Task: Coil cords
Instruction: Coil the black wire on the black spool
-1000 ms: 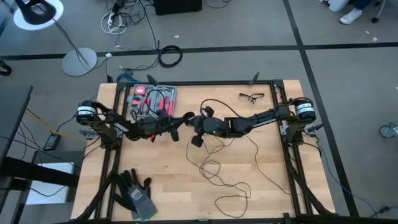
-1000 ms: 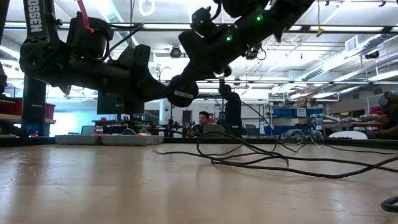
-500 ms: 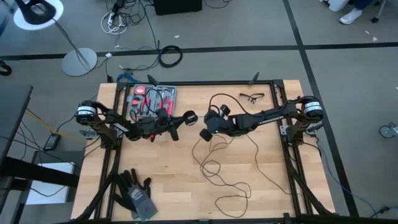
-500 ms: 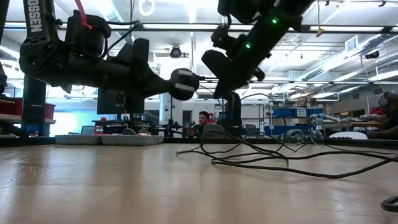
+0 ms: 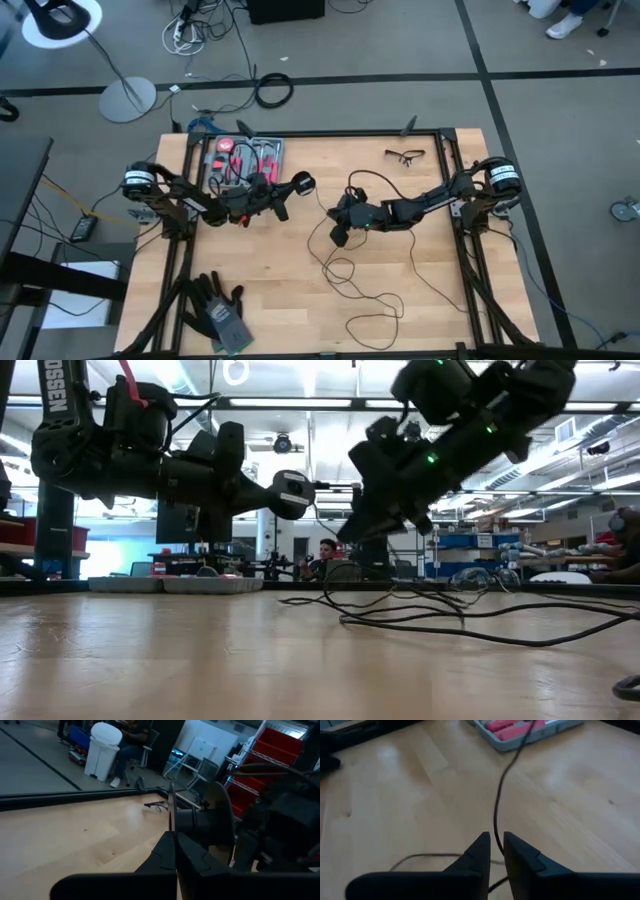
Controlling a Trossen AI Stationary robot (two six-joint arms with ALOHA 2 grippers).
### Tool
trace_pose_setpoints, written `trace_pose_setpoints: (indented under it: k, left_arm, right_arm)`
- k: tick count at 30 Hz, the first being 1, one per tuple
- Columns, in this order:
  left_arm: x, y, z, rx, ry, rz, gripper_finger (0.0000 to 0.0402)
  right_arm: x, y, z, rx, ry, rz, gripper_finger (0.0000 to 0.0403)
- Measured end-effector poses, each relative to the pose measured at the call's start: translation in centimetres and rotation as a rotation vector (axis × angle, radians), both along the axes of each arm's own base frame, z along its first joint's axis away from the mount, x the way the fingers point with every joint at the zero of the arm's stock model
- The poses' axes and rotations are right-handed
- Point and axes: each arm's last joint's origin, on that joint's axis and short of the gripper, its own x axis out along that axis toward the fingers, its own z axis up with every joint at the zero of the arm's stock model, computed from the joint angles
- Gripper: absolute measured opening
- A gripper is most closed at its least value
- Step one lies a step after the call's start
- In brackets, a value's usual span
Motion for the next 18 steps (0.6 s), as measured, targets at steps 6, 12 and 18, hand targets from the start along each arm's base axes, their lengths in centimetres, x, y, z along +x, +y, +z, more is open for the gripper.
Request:
trace_pose_setpoints:
  k: [6,12,18]
  left_arm:
    - [0.0,0.1,0.2,0.003,-0.023,0.022,0.0000]
    - [-0.1,0.1,1.0,0.027,-0.095,0.037,0.0000]
    - [-0.2,0.1,1.2,0.042,-0.105,0.040,0.0000]
  right_arm:
    - [-1.5,0.3,-1.6,-0.002,-0.018,0.003,0.0058]
    - [-2.2,0.3,-1.8,-0.059,-0.085,-0.010,0.0056]
    - [-2.1,-0.7,-1.4,-0.161,-0.090,-0.036,0.0058]
